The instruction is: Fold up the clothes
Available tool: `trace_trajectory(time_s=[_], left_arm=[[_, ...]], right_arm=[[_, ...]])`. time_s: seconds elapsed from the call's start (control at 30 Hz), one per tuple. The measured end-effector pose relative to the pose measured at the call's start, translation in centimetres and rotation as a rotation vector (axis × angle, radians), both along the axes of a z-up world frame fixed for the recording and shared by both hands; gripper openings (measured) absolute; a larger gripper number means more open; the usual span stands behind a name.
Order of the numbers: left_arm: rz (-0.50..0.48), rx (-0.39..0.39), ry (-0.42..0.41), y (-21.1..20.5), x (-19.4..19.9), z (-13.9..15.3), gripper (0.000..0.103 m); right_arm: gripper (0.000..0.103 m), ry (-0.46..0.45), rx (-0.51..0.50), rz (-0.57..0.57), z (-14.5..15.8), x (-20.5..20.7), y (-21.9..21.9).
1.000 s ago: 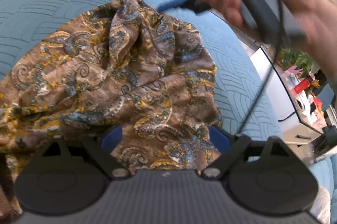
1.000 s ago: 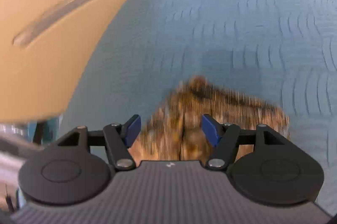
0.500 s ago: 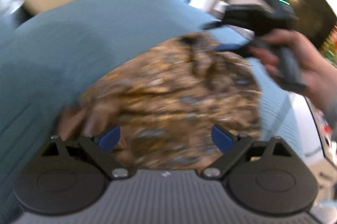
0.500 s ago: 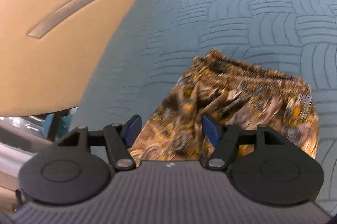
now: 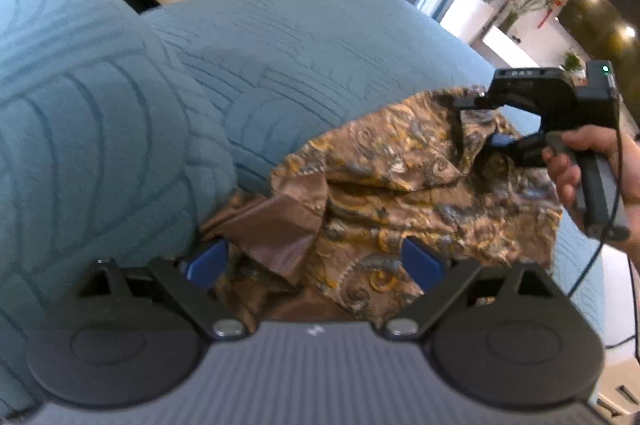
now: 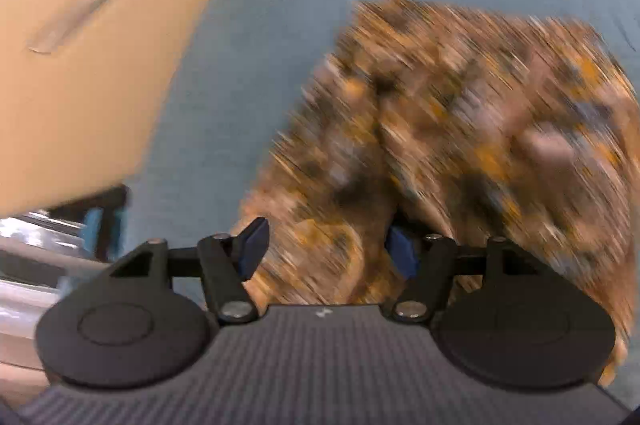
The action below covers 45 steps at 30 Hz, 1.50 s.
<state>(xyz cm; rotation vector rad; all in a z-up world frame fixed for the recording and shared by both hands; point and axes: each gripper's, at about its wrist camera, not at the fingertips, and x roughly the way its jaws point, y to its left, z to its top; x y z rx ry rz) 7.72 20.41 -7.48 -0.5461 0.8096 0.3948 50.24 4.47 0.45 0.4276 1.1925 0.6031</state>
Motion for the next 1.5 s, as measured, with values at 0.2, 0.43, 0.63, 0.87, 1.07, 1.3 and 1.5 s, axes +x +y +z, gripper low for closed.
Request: trace_trajectory(time_s=[0.2, 0.43, 0.63, 0.87, 1.07, 1.3, 1.5], left_arm=[[-0.003, -0.031, 0.010, 1.6, -1.1, 1.3, 0.092], [-0.014, 0.045, 0.006, 1.5, -3.0, 4.3, 0.095], [-0.045, 0.176, -0.021, 2.3, -4.1, 8.3, 0.098], [-0.142, 0.390, 0.010, 2.3, -3.5, 12.4, 0.100], [-0.170, 0.527, 0.060, 3.4, -3.4, 14.7, 0.100], [-0.126, 0.494, 0.114, 4.7, -2.0, 14.9, 0.100], [-0.187, 0.364, 0.104, 1.4, -3.9, 12.1, 0.100]], right_arm=[[0.040, -0.010, 0.122, 0.050, -0.2, 1.4, 3.6], [0.048, -0.080, 0.070, 0.121, 0.6, -0.2, 4.0], [0.048, -0.231, 0.169, 0.118, 7.1, -5.6, -1.3], [0.049, -0.385, 0.228, 0.109, 14.7, -13.3, -10.9], [0.065, -0.513, 0.217, 0.072, 20.5, -18.9, -21.7], [0.081, -0.586, 0.177, 0.013, 24.6, -23.4, -31.7], [0.084, -0.611, 0.005, 0.021, 20.1, -24.9, -32.4]])
